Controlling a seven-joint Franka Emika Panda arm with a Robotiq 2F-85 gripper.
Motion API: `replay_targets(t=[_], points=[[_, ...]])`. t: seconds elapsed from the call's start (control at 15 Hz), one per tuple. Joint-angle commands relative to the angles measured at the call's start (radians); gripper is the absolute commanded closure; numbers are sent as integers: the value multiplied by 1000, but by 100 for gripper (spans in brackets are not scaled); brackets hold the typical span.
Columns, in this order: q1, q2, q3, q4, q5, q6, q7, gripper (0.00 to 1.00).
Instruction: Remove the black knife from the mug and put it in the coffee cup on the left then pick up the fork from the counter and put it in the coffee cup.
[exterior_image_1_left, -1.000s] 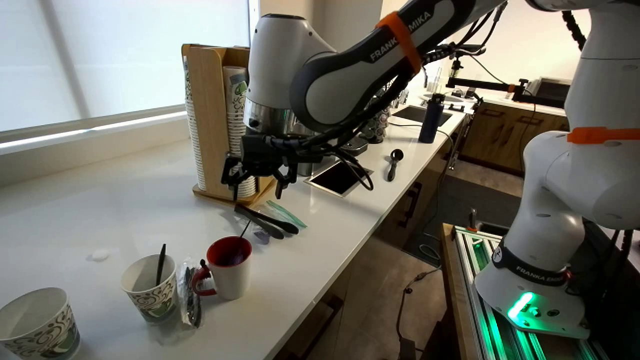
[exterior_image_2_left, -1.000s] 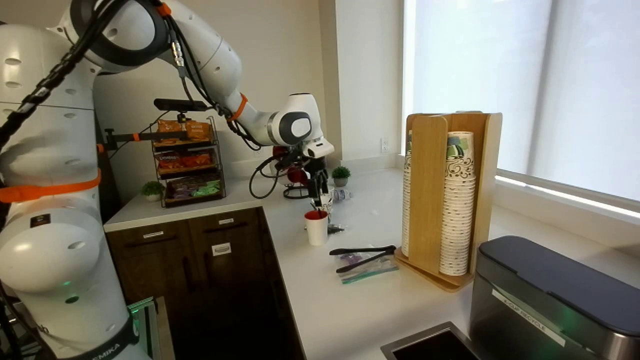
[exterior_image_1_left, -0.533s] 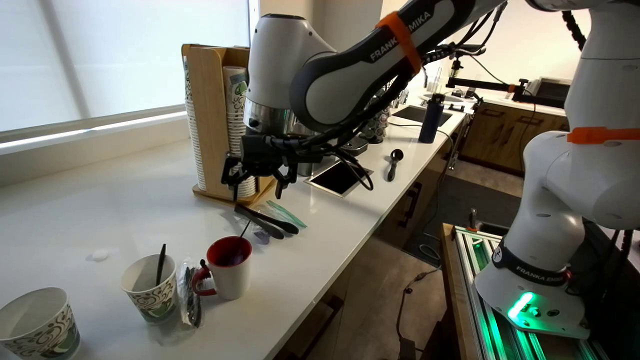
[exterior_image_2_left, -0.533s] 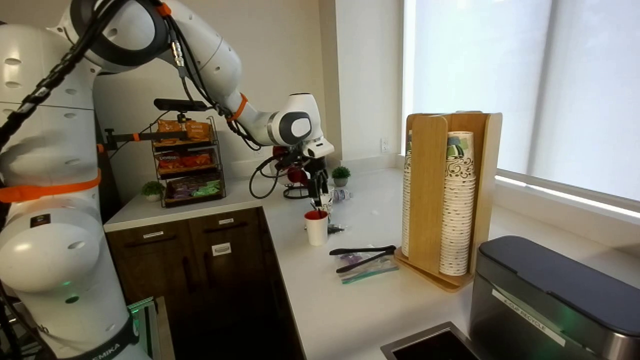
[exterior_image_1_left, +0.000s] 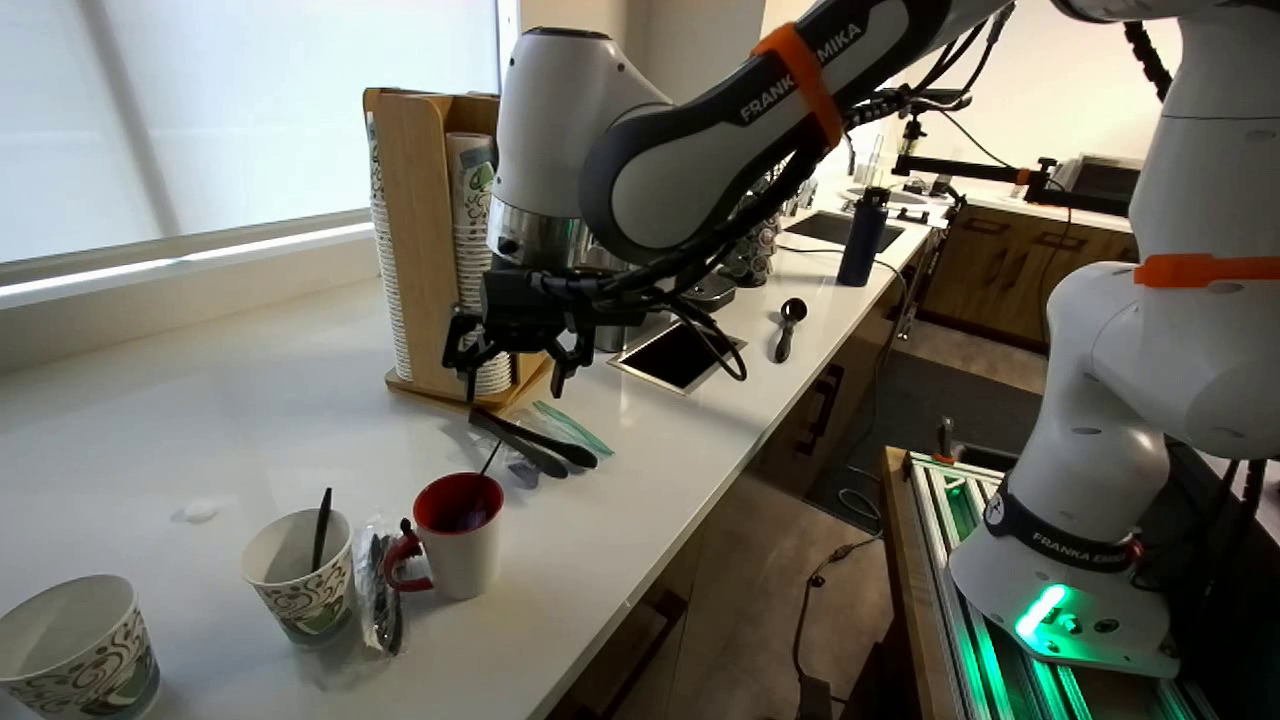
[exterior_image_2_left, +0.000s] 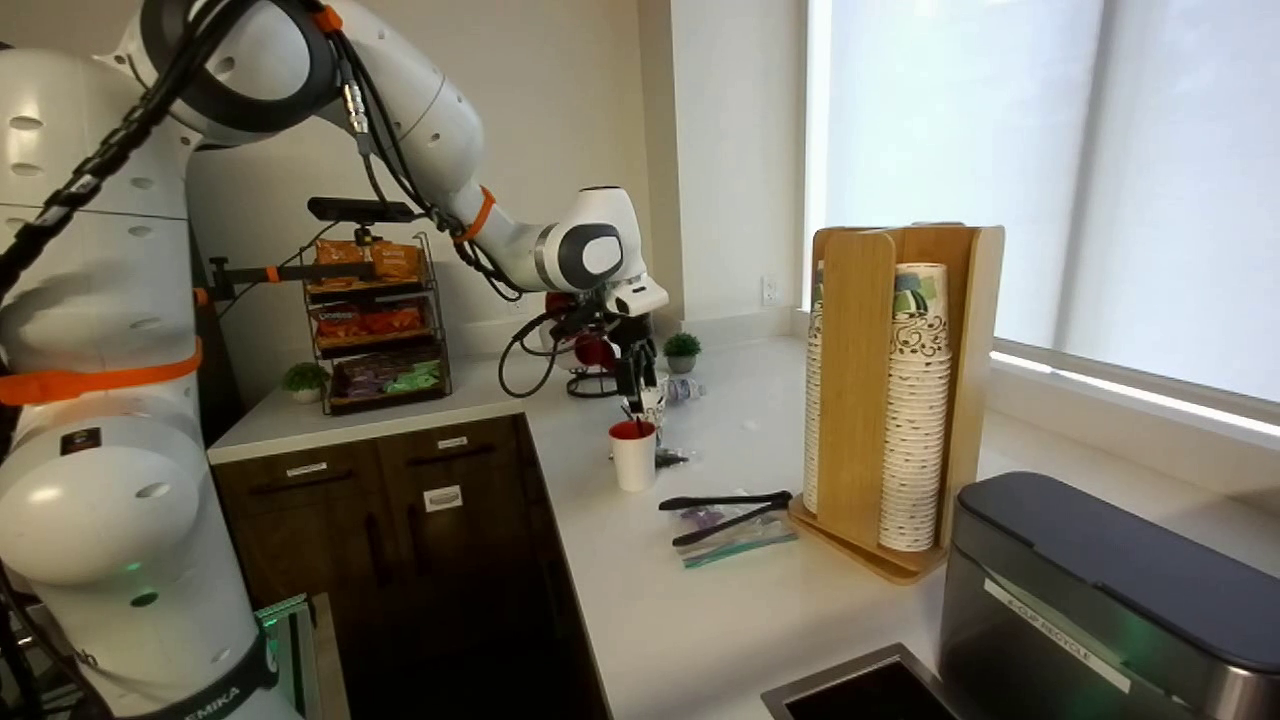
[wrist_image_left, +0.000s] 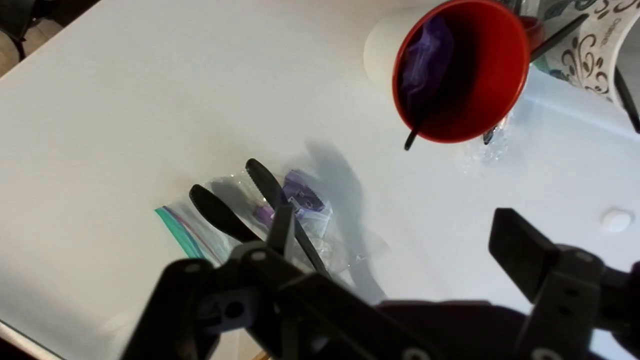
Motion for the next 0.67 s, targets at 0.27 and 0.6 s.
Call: replay_targets(t=[0.27,0.6], points=[[23,44,0,9,43,83,-35,0],[55,49,-11,-3,48,83,-16,0]])
